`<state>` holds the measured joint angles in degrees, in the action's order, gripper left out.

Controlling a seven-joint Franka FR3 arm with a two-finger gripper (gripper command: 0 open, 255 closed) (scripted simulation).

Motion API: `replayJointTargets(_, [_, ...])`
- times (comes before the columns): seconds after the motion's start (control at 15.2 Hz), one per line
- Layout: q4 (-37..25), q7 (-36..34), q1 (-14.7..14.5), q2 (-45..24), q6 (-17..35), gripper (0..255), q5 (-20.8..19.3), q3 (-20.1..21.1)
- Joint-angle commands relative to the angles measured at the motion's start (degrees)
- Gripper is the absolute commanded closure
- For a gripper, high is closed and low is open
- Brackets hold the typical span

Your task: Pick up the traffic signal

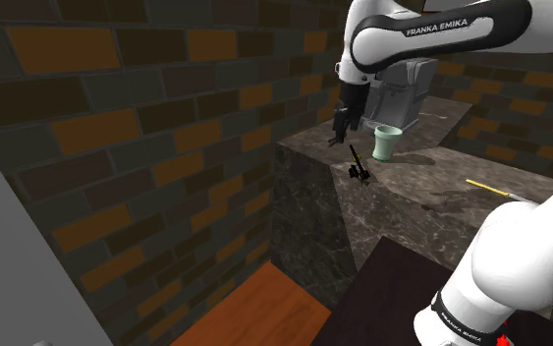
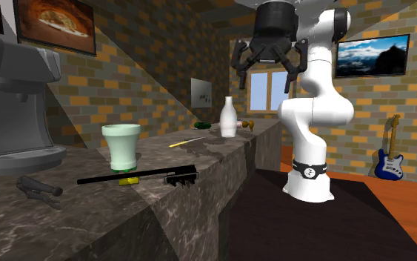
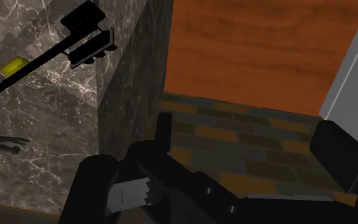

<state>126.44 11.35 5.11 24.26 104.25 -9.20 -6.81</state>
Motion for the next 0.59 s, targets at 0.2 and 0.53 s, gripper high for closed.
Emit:
replayJointTargets(0.2, [-4.91, 2.64, 2.18, -9.71, 1.97, 0, -1.45, -3.45])
replayJointTargets(0.53, [-11.04, 5.11, 4.29, -19.44, 2.8, 0, -1.98, -6.34])
